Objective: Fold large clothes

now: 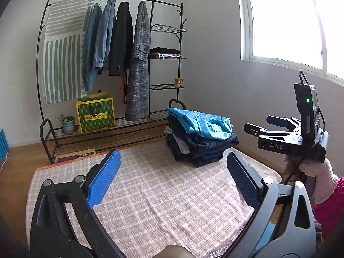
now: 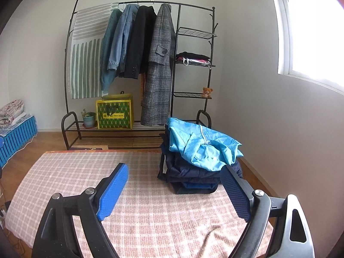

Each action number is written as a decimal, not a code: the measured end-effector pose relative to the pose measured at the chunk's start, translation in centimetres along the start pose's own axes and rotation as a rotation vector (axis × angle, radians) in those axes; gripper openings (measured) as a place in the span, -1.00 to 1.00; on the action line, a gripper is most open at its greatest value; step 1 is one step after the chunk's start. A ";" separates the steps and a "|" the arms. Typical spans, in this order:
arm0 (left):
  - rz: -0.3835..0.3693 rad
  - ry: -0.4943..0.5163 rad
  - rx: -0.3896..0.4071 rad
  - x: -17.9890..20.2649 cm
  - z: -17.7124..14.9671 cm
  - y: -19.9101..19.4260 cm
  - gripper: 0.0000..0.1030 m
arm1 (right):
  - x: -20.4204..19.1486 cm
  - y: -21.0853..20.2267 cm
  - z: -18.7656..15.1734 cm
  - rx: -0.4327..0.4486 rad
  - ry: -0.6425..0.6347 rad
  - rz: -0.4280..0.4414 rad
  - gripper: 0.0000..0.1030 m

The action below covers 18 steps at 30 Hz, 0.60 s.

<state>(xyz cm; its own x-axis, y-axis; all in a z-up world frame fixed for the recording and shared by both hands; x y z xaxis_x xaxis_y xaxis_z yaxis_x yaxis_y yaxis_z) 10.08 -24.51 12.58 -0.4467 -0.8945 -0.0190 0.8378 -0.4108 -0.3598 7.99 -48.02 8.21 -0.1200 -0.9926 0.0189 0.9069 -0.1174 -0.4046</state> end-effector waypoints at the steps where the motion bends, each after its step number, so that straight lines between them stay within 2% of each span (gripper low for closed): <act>1: 0.003 -0.007 0.001 -0.1 -0.2 0.3 1.00 | 0.0 0.4 -0.4 0.004 0.011 -0.005 0.79; 9: 0.028 -0.036 -0.041 -0.1 -2.3 3.3 1.00 | 1.0 3.7 -3.5 -0.002 0.038 -0.051 0.88; 12: 0.030 -0.030 -0.062 0.2 -3.0 4.7 1.00 | 1.6 4.2 -3.9 0.002 0.031 -0.082 0.99; 18: 0.056 -0.001 -0.091 1.1 -3.9 6.3 1.00 | 2.8 4.6 -4.9 -0.006 0.065 -0.104 0.99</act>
<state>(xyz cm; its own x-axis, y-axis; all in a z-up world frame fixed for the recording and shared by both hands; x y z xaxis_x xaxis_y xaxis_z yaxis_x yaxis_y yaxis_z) 13.68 -27.37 6.68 -0.3995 -0.9159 -0.0404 0.8296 -0.3424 -0.4410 9.85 -51.17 1.97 -0.2394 -0.9709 0.0023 0.8860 -0.2194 -0.4086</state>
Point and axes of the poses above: each gripper's, at about its wrist camera, not at the fingertips, and y roughly the way its jaws point, x to its right, z to its top, the point moved 7 cm from there along y, roughly the way its jaws point, and after that the axes turned 11 degrees about z, right-handed, at the moved point
